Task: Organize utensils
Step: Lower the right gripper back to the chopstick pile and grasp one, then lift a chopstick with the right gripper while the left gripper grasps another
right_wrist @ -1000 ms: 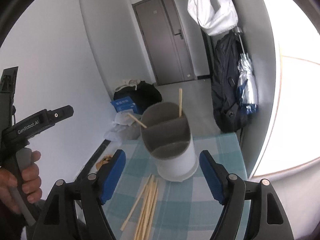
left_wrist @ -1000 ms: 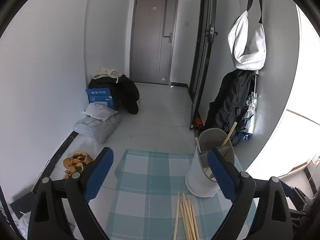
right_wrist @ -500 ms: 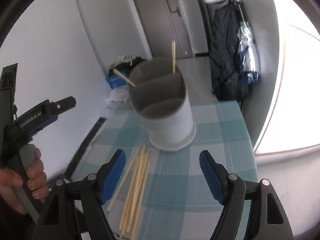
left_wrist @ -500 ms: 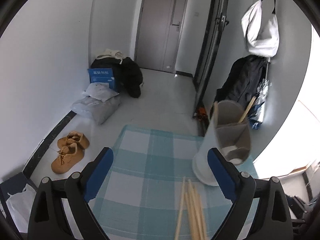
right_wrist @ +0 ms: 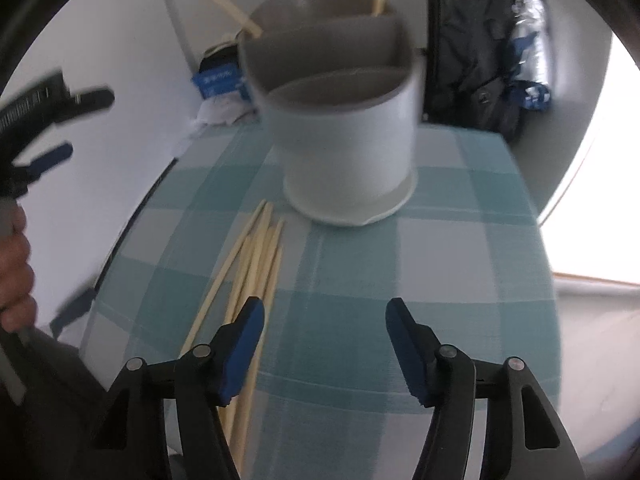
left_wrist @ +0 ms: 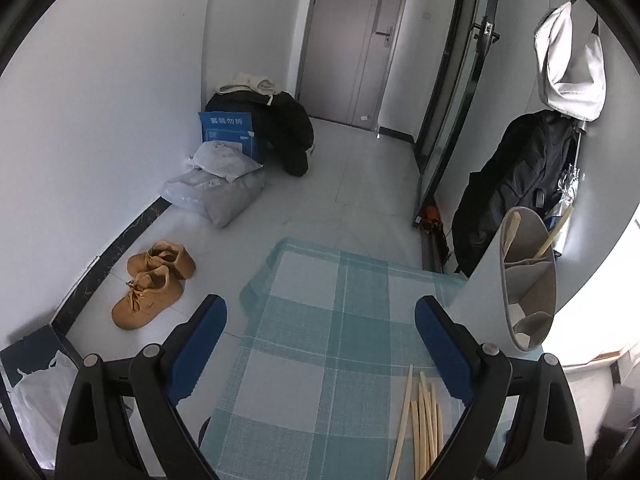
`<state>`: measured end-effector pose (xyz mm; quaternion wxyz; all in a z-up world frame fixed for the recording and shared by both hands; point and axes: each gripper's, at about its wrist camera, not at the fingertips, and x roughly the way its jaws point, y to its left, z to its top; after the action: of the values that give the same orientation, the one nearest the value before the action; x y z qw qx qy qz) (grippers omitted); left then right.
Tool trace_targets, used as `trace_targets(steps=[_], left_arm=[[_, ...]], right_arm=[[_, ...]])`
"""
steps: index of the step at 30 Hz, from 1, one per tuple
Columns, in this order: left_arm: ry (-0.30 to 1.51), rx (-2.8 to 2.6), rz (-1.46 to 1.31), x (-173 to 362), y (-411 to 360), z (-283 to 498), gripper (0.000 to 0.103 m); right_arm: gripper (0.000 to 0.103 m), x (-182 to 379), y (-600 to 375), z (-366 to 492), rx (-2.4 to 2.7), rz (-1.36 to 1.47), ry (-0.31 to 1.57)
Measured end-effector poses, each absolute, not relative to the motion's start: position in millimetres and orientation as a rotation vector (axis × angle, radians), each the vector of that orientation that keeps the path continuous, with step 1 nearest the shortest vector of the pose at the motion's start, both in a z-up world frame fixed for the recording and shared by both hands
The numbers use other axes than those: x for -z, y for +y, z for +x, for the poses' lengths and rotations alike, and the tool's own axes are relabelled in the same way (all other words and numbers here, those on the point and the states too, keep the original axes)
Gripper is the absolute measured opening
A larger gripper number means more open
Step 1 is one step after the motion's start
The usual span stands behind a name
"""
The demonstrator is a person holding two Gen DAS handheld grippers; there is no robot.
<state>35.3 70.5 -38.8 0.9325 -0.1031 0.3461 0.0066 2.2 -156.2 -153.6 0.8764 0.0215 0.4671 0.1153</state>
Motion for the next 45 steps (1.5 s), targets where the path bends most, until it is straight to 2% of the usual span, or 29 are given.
trace_targets(steps=[7,10,12,15,21,23,35,45], left_arm=[[0.757,-0.014,-0.221,50.1,72.8,41.9,0.093],[0.771,-0.024,-0.243,51.0,77.7,42.5,0.093],[0.781,-0.032,-0.257,52.1,80.4,43.0,0.093],[0.787,-0.042,-0.294,50.8,87.0,42.4,0.093],[0.783,-0.068,-0.320,50.6,94.4,40.9,0.093],[0.799,-0.075,-0.326,54.9,96.9,44.0,0.093],[0.805,-0.089,-0.383,56.6,110.6,42.2,0.093],[0.805,-0.161,-0.264,57.7,105.7,40.7,0.093]], right_arm=[[0.050,171.8,-136.7,7.0,-0.225,0.002,1.057],[0.048,172.4,-132.6,2.2,-0.209,-0.051,1.049],[0.041,173.9,-128.6,-1.0,-0.218,-0.077,1.047],[0.039,174.8,-121.5,-6.5,-0.208,-0.158,1.033],[0.022,173.1,-112.1,-2.5,-0.232,-0.193,1.030],[0.008,174.3,-109.9,5.1,-0.275,-0.192,1.026],[0.005,170.3,-139.0,-12.4,-0.338,-0.176,1.084],[0.009,171.5,-102.4,6.9,-0.354,-0.282,1.010]])
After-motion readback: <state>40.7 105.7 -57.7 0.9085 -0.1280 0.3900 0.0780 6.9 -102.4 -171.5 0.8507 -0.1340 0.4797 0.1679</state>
